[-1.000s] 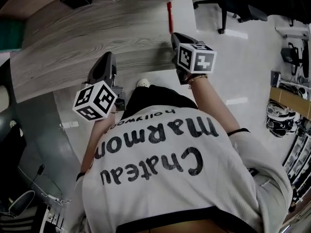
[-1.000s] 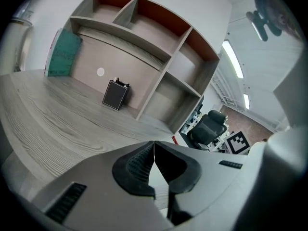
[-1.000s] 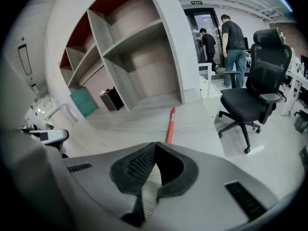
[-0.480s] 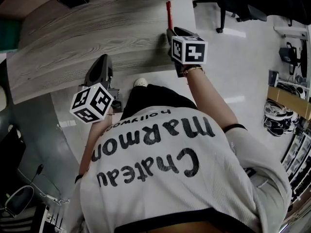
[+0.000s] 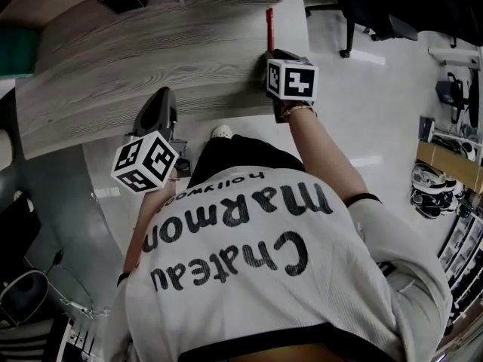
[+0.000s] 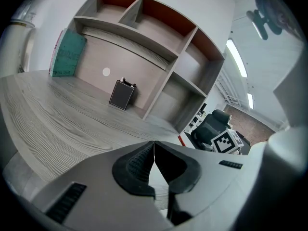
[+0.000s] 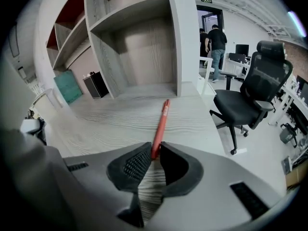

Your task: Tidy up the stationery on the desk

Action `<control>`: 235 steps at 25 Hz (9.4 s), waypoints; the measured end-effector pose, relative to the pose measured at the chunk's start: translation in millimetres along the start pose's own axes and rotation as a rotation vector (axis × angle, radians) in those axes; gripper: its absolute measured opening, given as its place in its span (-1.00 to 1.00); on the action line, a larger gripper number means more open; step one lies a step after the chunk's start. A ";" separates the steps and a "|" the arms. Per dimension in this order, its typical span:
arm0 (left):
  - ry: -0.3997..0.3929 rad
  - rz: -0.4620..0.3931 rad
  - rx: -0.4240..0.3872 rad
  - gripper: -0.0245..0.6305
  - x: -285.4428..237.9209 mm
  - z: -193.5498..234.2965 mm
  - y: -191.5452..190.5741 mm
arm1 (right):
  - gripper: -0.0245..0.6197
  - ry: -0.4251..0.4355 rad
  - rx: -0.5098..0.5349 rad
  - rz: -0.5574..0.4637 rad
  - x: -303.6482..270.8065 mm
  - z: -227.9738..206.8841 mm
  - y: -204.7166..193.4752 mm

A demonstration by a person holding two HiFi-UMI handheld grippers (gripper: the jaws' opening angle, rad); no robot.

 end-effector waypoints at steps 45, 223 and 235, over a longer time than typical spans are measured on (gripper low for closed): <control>-0.012 -0.233 -0.035 -0.87 23.7 -11.5 65.3 | -0.77 0.427 -0.144 -0.318 109.2 56.8 99.7; 0.064 -0.199 0.071 -0.87 59.5 274.3 175.8 | -0.70 0.328 0.105 -0.205 -96.0 349.8 200.0; 0.026 -0.245 0.021 -0.87 78.5 218.0 177.4 | -0.75 0.444 0.036 -0.371 -12.6 332.3 196.0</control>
Point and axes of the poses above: the fingertips, and each gripper's own axes: x backward along the fingers, z to its left, y out of its top, the point moved 7 cm from there along x, backward along the fingers, and after that the axes turned 6 degrees about -x, right-handed, at the moved point
